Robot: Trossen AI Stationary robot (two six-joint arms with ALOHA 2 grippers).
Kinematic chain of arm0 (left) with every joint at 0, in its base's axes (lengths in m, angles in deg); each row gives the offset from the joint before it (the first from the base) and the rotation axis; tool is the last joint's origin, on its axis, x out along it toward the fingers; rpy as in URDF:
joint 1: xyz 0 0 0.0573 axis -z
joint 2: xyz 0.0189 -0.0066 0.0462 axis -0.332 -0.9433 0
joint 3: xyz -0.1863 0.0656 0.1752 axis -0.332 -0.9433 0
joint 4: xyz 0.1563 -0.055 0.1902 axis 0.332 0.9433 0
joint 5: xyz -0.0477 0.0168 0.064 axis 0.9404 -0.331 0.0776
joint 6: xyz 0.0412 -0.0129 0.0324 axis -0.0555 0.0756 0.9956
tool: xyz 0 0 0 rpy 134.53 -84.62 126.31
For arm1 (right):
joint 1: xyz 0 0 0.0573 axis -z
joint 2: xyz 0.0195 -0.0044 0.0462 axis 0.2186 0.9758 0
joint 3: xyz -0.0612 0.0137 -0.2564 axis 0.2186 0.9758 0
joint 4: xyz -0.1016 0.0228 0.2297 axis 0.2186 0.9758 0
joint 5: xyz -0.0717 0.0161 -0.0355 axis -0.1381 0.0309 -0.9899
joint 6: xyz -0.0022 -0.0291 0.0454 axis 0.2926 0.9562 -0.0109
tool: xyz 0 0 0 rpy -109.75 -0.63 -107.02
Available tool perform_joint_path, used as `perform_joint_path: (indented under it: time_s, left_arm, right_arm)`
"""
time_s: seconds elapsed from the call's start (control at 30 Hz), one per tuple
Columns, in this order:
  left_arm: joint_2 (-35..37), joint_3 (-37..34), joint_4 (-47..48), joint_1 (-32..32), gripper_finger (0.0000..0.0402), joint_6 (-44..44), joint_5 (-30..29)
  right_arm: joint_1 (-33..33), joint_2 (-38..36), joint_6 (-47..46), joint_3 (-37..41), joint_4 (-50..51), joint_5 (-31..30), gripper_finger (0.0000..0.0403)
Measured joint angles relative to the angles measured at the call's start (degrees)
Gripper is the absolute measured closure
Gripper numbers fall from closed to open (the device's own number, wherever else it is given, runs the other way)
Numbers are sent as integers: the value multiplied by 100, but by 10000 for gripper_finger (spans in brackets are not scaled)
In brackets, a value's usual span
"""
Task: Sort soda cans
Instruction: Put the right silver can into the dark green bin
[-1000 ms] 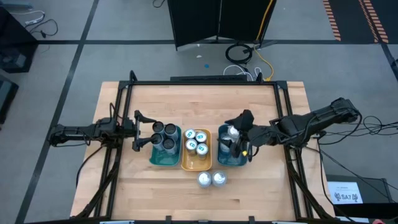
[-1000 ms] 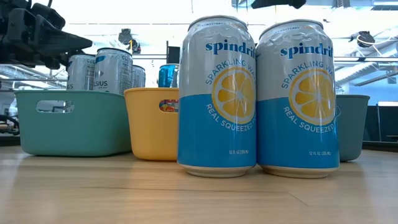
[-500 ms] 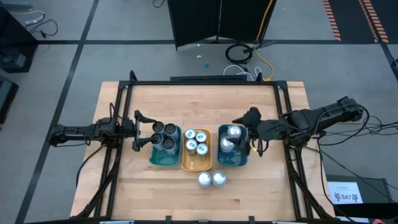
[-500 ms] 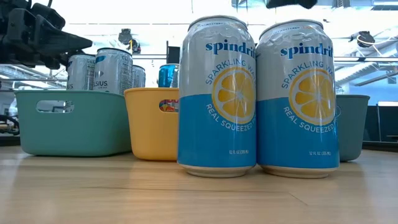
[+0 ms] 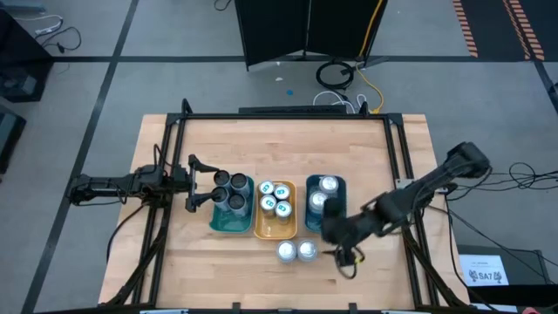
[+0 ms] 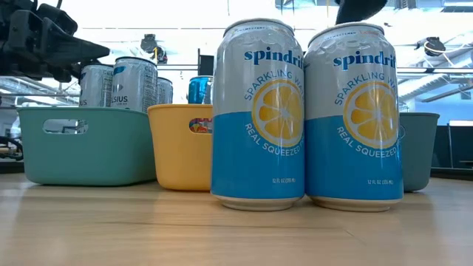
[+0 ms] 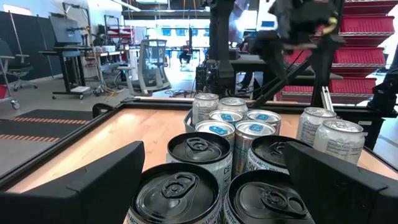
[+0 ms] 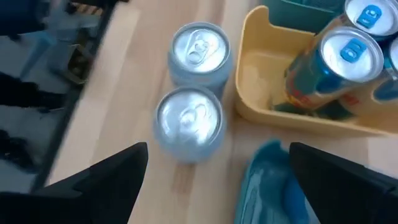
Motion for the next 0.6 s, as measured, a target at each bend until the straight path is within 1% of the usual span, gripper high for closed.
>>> perform_joint_path:
  time_s: [0.1,0.23,0.5,0.6]
  left_arm:
    - [0,0,2,-2,11,0,0]
    - [0,0,2,-2,11,0,0]
    - [0,0,2,0,11,0,0]
    - [0,0,0,-2,11,0,0]
  right_arm:
    - [-46,419,-57,0,-364,-279,22]
    - [-16,869,-397,-1,-783,-275,22]
    - [-4,1750,-358,-684,-757,-236,22]
    - [61,2014,-420,-930,-535,17,22]
